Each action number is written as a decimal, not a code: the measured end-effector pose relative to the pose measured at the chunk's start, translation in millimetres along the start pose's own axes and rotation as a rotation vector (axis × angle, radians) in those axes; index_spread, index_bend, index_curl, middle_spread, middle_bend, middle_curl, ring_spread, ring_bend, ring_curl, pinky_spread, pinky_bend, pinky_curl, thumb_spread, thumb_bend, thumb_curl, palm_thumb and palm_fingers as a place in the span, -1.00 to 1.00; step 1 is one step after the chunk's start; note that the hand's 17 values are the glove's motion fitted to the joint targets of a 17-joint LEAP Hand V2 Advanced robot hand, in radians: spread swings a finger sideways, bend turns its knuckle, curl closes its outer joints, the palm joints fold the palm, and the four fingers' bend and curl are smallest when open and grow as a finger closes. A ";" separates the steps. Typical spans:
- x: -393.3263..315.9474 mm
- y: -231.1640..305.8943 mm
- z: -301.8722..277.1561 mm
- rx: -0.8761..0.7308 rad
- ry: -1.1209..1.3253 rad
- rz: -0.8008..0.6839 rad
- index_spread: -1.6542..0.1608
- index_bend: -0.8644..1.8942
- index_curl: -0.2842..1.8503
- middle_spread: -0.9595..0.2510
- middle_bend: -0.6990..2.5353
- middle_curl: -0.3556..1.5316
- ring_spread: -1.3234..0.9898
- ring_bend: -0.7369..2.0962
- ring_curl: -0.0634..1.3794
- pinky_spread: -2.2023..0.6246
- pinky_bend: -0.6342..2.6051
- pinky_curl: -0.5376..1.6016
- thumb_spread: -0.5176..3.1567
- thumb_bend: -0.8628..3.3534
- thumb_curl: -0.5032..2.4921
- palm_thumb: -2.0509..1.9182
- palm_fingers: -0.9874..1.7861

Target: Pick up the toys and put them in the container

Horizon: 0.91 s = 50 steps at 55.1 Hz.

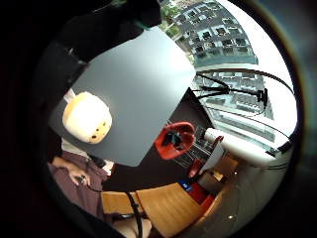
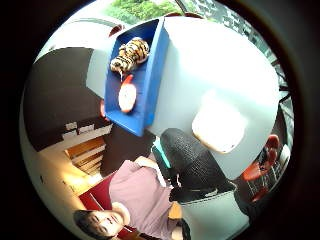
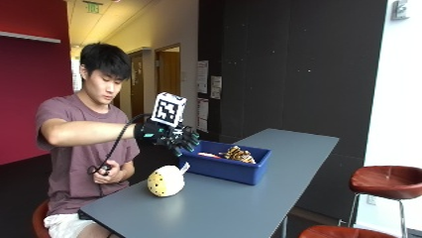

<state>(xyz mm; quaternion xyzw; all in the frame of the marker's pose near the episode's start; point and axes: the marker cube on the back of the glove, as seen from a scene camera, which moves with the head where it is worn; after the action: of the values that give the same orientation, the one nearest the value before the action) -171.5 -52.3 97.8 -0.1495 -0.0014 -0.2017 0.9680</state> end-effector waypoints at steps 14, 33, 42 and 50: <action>-20.3 22.9 105.6 -0.048 -0.100 0.039 0.60 -0.34 -0.63 0.62 -0.49 -0.38 0.15 -0.27 -0.36 0.60 -0.03 -0.16 -0.06 -0.61 -0.45 0.01 -0.48; -18.0 -6.5 183.5 0.300 -0.102 0.114 0.54 -0.27 -0.59 0.51 -0.45 -0.38 0.06 -0.02 -0.29 0.51 0.01 -0.17 -0.04 -0.57 -0.43 0.10 -0.06; -3.2 -28.6 175.3 0.472 -0.170 0.099 0.51 -0.23 -0.57 0.18 -0.31 -0.27 -0.09 0.24 -0.11 0.38 0.03 -0.15 -0.07 -0.51 -0.35 0.25 0.40; 2.3 -43.0 167.1 0.508 -0.235 0.095 0.46 -0.07 -0.48 0.06 -0.13 -0.13 -0.14 0.29 -0.02 0.35 0.02 -0.10 -0.17 -0.51 -0.28 0.29 0.57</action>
<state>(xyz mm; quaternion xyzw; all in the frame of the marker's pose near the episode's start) -176.6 -42.3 270.1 0.0757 -0.1572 -0.1307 0.9760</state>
